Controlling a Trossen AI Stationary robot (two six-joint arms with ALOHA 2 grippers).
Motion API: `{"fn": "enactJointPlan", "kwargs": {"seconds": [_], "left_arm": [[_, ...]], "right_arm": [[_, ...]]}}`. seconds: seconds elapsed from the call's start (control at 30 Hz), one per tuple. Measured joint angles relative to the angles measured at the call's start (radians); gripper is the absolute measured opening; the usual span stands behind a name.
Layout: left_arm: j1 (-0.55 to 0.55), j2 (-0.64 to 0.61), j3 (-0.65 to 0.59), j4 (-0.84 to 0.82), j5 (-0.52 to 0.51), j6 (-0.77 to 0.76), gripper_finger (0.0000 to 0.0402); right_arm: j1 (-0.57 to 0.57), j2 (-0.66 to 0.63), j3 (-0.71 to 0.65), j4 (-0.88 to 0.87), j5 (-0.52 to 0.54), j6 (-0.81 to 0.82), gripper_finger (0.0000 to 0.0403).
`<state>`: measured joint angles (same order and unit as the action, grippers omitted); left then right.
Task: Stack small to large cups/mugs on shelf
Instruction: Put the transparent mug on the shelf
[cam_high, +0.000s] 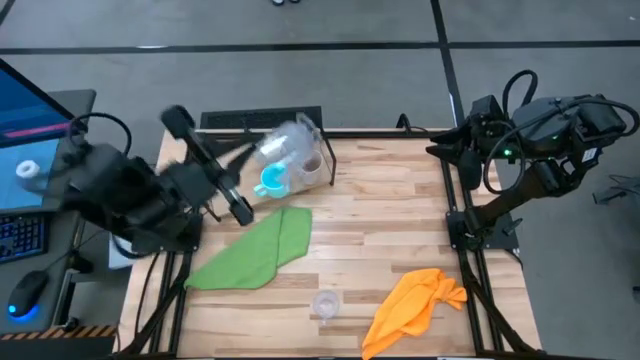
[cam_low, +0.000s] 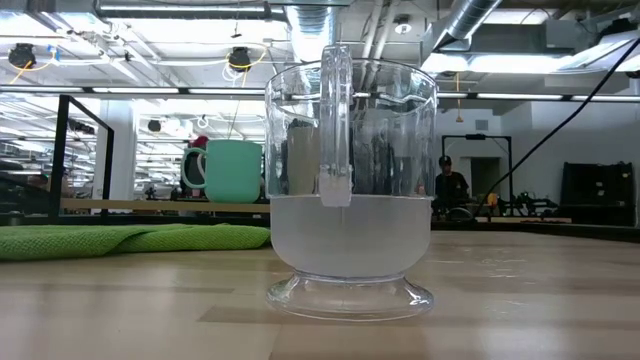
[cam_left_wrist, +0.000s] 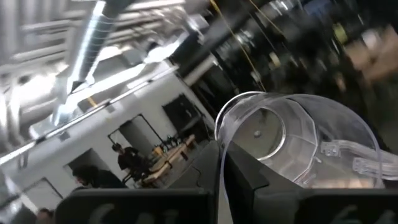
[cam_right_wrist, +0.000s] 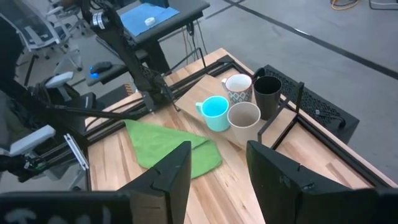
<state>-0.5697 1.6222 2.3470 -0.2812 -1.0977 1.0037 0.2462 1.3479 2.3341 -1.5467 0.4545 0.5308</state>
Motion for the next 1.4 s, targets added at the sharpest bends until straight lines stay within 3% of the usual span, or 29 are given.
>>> {"fn": "enactJointPlan", "kwargs": {"seconds": [0.13,0.33,0.53,0.67,0.83,0.93,1.03,1.27,1.4], "left_arm": [[-0.001,0.000,0.000,-0.214,0.019,-0.054,0.0002],[-0.020,0.000,0.000,-0.409,0.057,-0.183,0.0002],[-0.026,0.000,0.000,-0.458,0.065,-0.349,0.0002],[-0.026,0.000,0.000,-0.486,-0.085,-0.460,0.0002],[0.001,-0.002,0.000,-0.548,-0.388,-0.630,0.0002],[0.037,-0.019,0.000,-0.647,-0.456,-0.816,0.0002],[0.091,-0.054,0.000,-0.803,-0.378,-1.069,0.0002],[0.352,-0.105,-0.006,-1.305,-0.031,-1.659,0.0002],[0.506,-0.139,-0.091,-1.254,0.227,-1.674,0.0002]], "right_arm": [[0.000,0.000,0.000,0.021,0.000,-0.004,0.0175],[0.000,0.000,0.000,0.030,0.000,-0.005,0.0175],[0.000,0.006,0.000,0.038,0.000,0.000,0.0175],[0.000,0.015,0.000,0.037,0.000,0.000,0.0175],[0.000,0.032,0.000,0.037,0.001,-0.014,0.0175],[-0.008,0.038,0.000,0.037,0.000,-0.024,0.0175],[-0.020,0.046,0.000,0.036,0.000,-0.033,0.0175],[-0.046,0.055,0.000,0.036,-0.006,-0.034,0.0175],[-0.048,0.057,0.000,0.036,-0.007,-0.035,0.0175]]}}
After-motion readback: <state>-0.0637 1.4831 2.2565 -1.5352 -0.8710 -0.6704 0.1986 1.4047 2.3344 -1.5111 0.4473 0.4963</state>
